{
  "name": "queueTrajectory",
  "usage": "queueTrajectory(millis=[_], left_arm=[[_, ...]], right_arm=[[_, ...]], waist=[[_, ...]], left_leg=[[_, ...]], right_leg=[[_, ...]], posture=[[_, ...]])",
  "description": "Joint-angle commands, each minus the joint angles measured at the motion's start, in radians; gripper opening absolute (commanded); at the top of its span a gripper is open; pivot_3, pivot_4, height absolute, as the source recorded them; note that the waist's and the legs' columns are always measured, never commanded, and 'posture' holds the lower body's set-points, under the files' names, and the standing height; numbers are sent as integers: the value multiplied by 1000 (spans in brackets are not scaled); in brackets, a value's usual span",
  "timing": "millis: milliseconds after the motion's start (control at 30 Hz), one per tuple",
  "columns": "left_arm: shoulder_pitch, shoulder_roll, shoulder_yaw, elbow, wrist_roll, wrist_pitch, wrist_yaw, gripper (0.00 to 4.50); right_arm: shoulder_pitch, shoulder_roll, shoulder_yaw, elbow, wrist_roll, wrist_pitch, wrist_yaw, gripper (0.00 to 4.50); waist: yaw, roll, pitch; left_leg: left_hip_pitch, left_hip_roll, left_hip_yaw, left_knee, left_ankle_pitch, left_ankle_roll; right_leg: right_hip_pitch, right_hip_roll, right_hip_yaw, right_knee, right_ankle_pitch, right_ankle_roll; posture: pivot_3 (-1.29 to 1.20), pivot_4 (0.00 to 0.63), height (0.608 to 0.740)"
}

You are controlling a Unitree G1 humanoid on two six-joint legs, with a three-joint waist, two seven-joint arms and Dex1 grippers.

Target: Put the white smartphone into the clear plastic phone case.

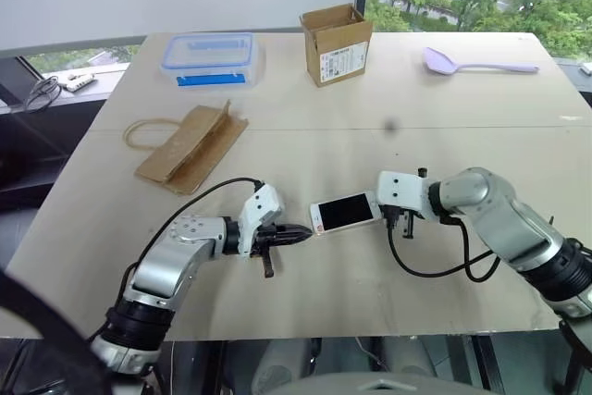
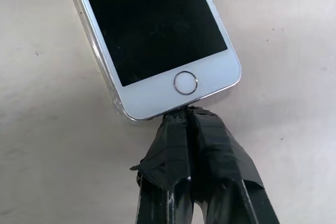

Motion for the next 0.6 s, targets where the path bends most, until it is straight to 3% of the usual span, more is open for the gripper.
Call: queueTrajectory(millis=[33, 300, 467, 600], left_arm=[[-21, -34, -51, -30, 0, 6, 9, 16], [-5, -7, -19, -38, 3, 8, 2, 16], [-13, 52, 80, 0, -64, -12, -71, 16], [-48, 35, 99, -14, -131, -3, -103, 16]], right_arm=[[-28, 46, 61, -44, -18, -40, 38, 0], [-6, 52, 24, -37, -56, -36, 43, 0], [62, 19, -114, -68, -17, 6, 11, 0], [140, 49, -259, -127, 64, 50, -39, 0]], waist=[[4, 0, 0], [5, 0, 0], [2, 0, 1], [7, 1, 2]], left_leg=[[0, 0, 0, 0, 0, 0], [1, 0, 0, 0, 0, 0], [0, 1, 0, 0, 0, 0], [-1, 0, -1, 0, 0, -1]], right_leg=[[0, 0, 0, 0, 0, 0], [0, 1, 0, 0, 0, 0], [0, 1, 1, 0, 0, 0], [-1, 0, -1, -1, 0, 0]], posture=[[0, 150, 740], [0, 150, 740], [0, 150, 740], [0, 150, 740]])
